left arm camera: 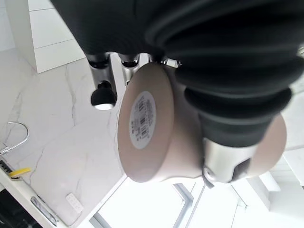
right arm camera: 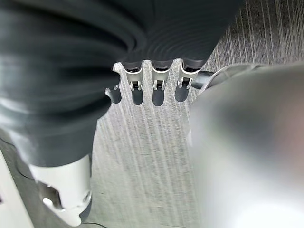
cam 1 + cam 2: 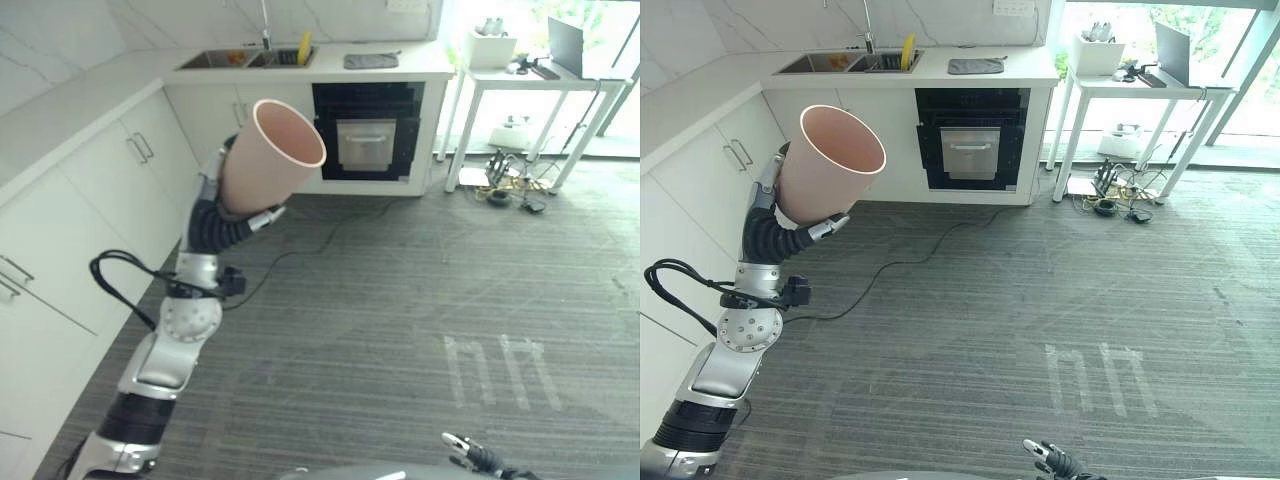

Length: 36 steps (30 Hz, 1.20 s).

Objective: Place the dishes in the dishwasher.

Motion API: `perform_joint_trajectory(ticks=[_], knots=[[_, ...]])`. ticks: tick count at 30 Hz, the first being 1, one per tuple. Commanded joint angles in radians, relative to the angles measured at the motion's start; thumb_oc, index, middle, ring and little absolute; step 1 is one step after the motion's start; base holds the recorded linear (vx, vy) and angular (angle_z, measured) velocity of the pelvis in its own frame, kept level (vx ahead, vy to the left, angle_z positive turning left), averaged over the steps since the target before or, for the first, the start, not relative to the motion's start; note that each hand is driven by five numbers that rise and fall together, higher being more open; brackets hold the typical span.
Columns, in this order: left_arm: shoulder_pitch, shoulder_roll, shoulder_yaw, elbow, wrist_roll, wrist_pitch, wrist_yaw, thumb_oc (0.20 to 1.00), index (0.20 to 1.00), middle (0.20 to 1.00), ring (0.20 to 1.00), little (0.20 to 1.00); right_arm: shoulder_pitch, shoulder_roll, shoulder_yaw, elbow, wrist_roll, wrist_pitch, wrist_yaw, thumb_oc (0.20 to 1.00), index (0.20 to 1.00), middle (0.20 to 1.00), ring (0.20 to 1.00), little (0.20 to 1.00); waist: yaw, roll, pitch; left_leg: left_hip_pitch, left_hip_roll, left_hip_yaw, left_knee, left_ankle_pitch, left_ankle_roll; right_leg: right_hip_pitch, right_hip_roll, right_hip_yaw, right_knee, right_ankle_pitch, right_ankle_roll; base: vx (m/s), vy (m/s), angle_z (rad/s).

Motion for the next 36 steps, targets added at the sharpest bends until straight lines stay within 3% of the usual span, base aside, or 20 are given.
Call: perform_joint_trajectory(ticks=[1, 4, 11, 12, 17, 21, 22, 23, 25, 26, 27, 31, 32, 34, 35, 36], knots=[[-0.067, 0.049, 0.027, -0.03, -0.053, -0.041, 0.005, 0.2, 0.2, 0.2, 0.2, 0.2, -0.045, 0.003, -0.027, 0.022, 0.037, -0.033, 0.026, 1.0, 1.0, 1.0, 1.0, 1.0, -0.003, 0.001, -0.002, -0.011, 0.154, -0.066, 0.055, 0.122, -0.101, -0.009, -0.009, 0.045, 0.047, -0.074, 0.044, 0.02, 0.092, 0.39], [-0.084, 0.053, 0.015, -0.028, -0.067, -0.029, -0.014, 0.2, 0.2, 0.2, 0.2, 0.2, -0.051, 0.013, -0.024, 0.039, -0.021, -0.043, 0.042, 1.0, 1.0, 1.0, 1.0, 1.0, -0.002, 0.002, -0.015, 0.014, 0.119, -0.066, 0.027, 0.081, -0.082, -0.006, -0.028, 0.042, 0.054, -0.069, 0.052, 0.05, 0.08, 0.15], [-0.093, 0.06, -0.009, -0.028, -0.075, -0.034, -0.035, 0.2, 0.2, 0.2, 0.2, 0.2, -0.048, 0.034, -0.023, 0.053, 0.036, -0.043, 0.033, 1.0, 1.0, 1.0, 1.0, 1.0, -0.002, 0.008, -0.027, 0.047, 0.046, -0.112, -0.035, 0.045, -0.057, -0.002, -0.046, 0.082, 0.033, -0.052, 0.088, 0.05, 0.021, -0.06], [-0.215, -0.018, -0.124, 0.19, -0.402, -0.051, -0.077, 0.2, 0.2, 0.2, 0.2, 0.2, -0.123, 0.021, 0.017, -0.341, 0.165, -0.205, -0.016, 1.0, 1.0, 1.0, 1.0, 1.0, -0.064, -0.002, -0.045, 0.032, -0.047, -0.176, -0.043, -0.007, -0.005, -0.074, 0.043, 0.213, -0.012, -0.032, 0.063, 0.02, -0.04, -0.06], [-0.199, -0.035, -0.115, 0.175, -0.388, -0.068, -0.092, 0.2, 0.2, 0.2, 0.2, 0.2, -0.102, 0.011, 0.011, -0.333, 0.127, -0.188, 0.01, 1.0, 1.0, 1.0, 1.0, 1.0, -0.069, -0.013, -0.048, 0.003, -0.026, -0.174, 0.011, -0.013, -0.019, -0.05, 0.078, 0.229, -0.032, -0.048, 0.041, 0.06, -0.135, 0.01], [-0.202, -0.025, -0.108, 0.156, -0.382, -0.046, -0.068, 0.2, 0.2, 0.2, 0.2, 0.2, -0.099, -0.006, 0.048, -0.335, 0.06, -0.164, -0.02, 1.0, 1.0, 1.0, 1.0, 1.0, -0.07, -0.041, -0.03, -0.081, -0.034, -0.152, 0.212, -0.092, 0.007, -0.042, 0.09, 0.238, -0.023, -0.068, 0.008, 0.07, -0.151, 0.14], [-0.2, -0.024, -0.11, 0.15, -0.391, -0.04, -0.069, 0.2, 0.2, 0.2, 0.2, 0.2, -0.099, -0.009, 0.053, -0.336, 0.071, -0.159, -0.026, 1.0, 1.0, 1.0, 1.0, 1.0, -0.065, -0.044, -0.021, -0.118, -0.031, -0.161, 0.259, -0.08, 0.003, -0.031, 0.098, 0.243, -0.03, -0.068, 0.001, 0.37, 0.058, 0.12], [-0.175, -0.033, -0.113, 0.126, -0.348, -0.034, -0.072, 0.2, 0.2, 0.2, 0.2, 0.2, -0.097, -0.011, 0.059, -0.329, 0.072, -0.123, -0.007, 1.0, 1.0, 1.0, 1.0, 1.0, -0.054, -0.026, 0.0, -0.157, 0.011, -0.194, 0.211, 0.01, -0.03, -0.002, 0.122, 0.264, -0.033, -0.086, -0.007, 0.33, 0.112, 0.23], [-0.159, -0.037, -0.11, 0.109, -0.342, -0.024, -0.067, 0.2, 0.2, 0.2, 0.2, 0.2, -0.092, -0.008, 0.061, -0.331, 0.052, -0.109, 0.005, 1.0, 1.0, 1.0, 1.0, 1.0, -0.047, -0.014, 0.004, -0.155, 0.033, -0.196, 0.128, 0.087, -0.036, -0.003, 0.125, 0.259, -0.027, -0.083, -0.013, 0.36, 0.272, 0.33], [-0.138, -0.048, -0.11, 0.111, -0.345, -0.036, -0.076, 0.2, 0.2, 0.2, 0.2, 0.2, -0.071, -0.007, 0.064, -0.344, 0.055, -0.102, -0.003, 1.0, 1.0, 1.0, 1.0, 1.0, -0.039, 0.005, 0.007, -0.173, 0.092, -0.233, 0.034, 0.21, -0.067, 0.008, 0.125, 0.264, -0.015, -0.092, -0.008, 0.45, 0.399, 0.18], [-0.134, -0.052, -0.108, 0.116, -0.344, -0.047, -0.086, 0.2, 0.2, 0.2, 0.2, 0.2, -0.061, -0.008, 0.062, -0.352, 0.069, -0.104, -0.005, 1.0, 1.0, 1.0, 1.0, 1.0, -0.038, 0.009, 0.011, -0.186, 0.111, -0.244, 0.022, 0.235, -0.075, 0.007, 0.118, 0.261, 0.002, -0.097, -0.004, 0.43, 0.399, 0.02], [-0.122, -0.041, -0.108, 0.142, -0.327, -0.089, -0.094, 0.2, 0.2, 0.2, 0.2, 0.2, -0.065, -0.004, 0.08, -0.345, 0.126, -0.124, -0.028, 1.0, 1.0, 1.0, 1.0, 1.0, -0.035, 0.023, 0.009, -0.171, 0.11, -0.214, -0.008, 0.186, -0.078, -0.001, 0.082, 0.216, 0.091, -0.148, 0.012, 0.26, 0.263, -0.05], [-0.124, -0.038, -0.117, 0.144, -0.327, -0.091, -0.09, 0.2, 0.2, 0.2, 0.2, 0.2, -0.072, 0.002, 0.081, -0.345, 0.154, -0.118, -0.036, 1.0, 1.0, 1.0, 1.0, 1.0, -0.024, 0.028, 0.009, -0.163, 0.087, -0.22, -0.016, 0.177, -0.057, -0.011, 0.065, 0.204, 0.134, -0.159, 0.018, 0.31, 0.31, -0.25], [-0.15, -0.021, -0.135, 0.143, -0.311, -0.085, -0.107, 0.2, 0.2, 0.2, 0.2, 0.2, -0.069, 0.015, 0.076, -0.35, 0.144, -0.127, -0.042, 1.0, 1.0, 1.0, 1.0, 1.0, -0.008, 0.036, 0.001, -0.151, 0.028, -0.25, -0.028, 0.134, -0.02, -0.024, 0.054, 0.199, 0.27, -0.244, 0.019, 0.34, 0.298, -0.17], [-0.155, -0.019, -0.138, 0.144, -0.312, -0.083, -0.11, 0.2, 0.2, 0.2, 0.2, 0.2, -0.067, 0.016, 0.074, -0.352, 0.143, -0.128, -0.043, 1.0, 1.0, 1.0, 1.0, 1.0, -0.007, 0.035, 0.0, -0.153, 0.022, -0.252, -0.027, 0.131, -0.016, -0.027, 0.052, 0.201, 0.288, -0.253, 0.019, 0.37, 0.256, 0.1], [-0.175, -0.016, -0.153, 0.15, -0.319, -0.076, -0.122, 0.2, 0.2, 0.2, 0.2, 0.2, -0.063, 0.017, 0.066, -0.352, 0.162, -0.141, -0.051, 1.0, 1.0, 1.0, 1.0, 1.0, -0.006, 0.036, -0.002, -0.15, -0.003, -0.26, -0.031, 0.124, 0.002, -0.055, 0.053, 0.215, 0.395, -0.262, 0.034, 0.3, 0.197, 0.17]])
